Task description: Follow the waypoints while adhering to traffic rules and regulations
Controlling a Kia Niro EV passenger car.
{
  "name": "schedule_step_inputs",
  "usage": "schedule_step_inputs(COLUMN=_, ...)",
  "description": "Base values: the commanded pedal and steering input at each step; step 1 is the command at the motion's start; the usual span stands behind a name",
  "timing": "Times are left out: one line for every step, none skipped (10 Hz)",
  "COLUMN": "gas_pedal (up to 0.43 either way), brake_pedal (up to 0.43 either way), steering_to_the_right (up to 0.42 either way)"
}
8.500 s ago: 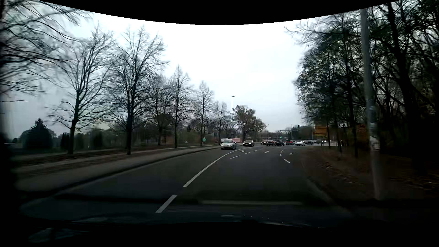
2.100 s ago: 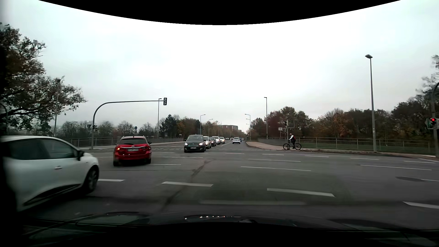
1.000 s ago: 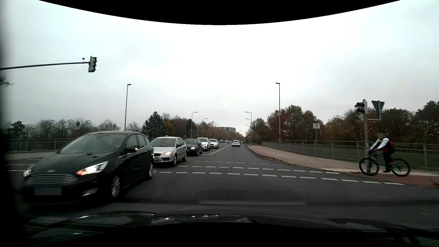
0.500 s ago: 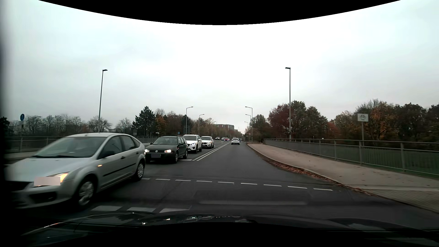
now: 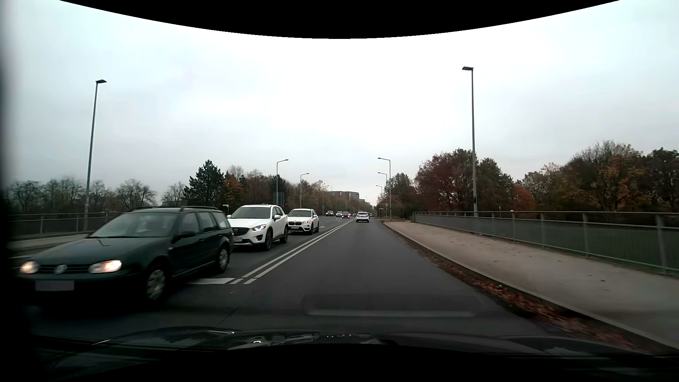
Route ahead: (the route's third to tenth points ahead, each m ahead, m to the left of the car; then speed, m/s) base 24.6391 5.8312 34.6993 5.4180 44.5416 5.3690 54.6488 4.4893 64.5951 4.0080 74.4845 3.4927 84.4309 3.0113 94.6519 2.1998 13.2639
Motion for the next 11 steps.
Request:
schedule_step_inputs(gas_pedal=0.177, brake_pedal=0.000, steering_to_the_right=0.007)
schedule_step_inputs(gas_pedal=0.177, brake_pedal=0.000, steering_to_the_right=0.007)
schedule_step_inputs(gas_pedal=0.177, brake_pedal=0.000, steering_to_the_right=0.007)
schedule_step_inputs(gas_pedal=0.177, brake_pedal=0.000, steering_to_the_right=0.007)
schedule_step_inputs(gas_pedal=0.177, brake_pedal=0.000, steering_to_the_right=0.007)
schedule_step_inputs(gas_pedal=0.177, brake_pedal=0.000, steering_to_the_right=0.007)
schedule_step_inputs(gas_pedal=0.177, brake_pedal=0.000, steering_to_the_right=0.007)
schedule_step_inputs(gas_pedal=0.177, brake_pedal=0.000, steering_to_the_right=0.007)
schedule_step_inputs(gas_pedal=0.177, brake_pedal=0.000, steering_to_the_right=0.007)
schedule_step_inputs(gas_pedal=0.177, brake_pedal=0.000, steering_to_the_right=0.007)
schedule_step_inputs(gas_pedal=0.177, brake_pedal=0.000, steering_to_the_right=0.007)
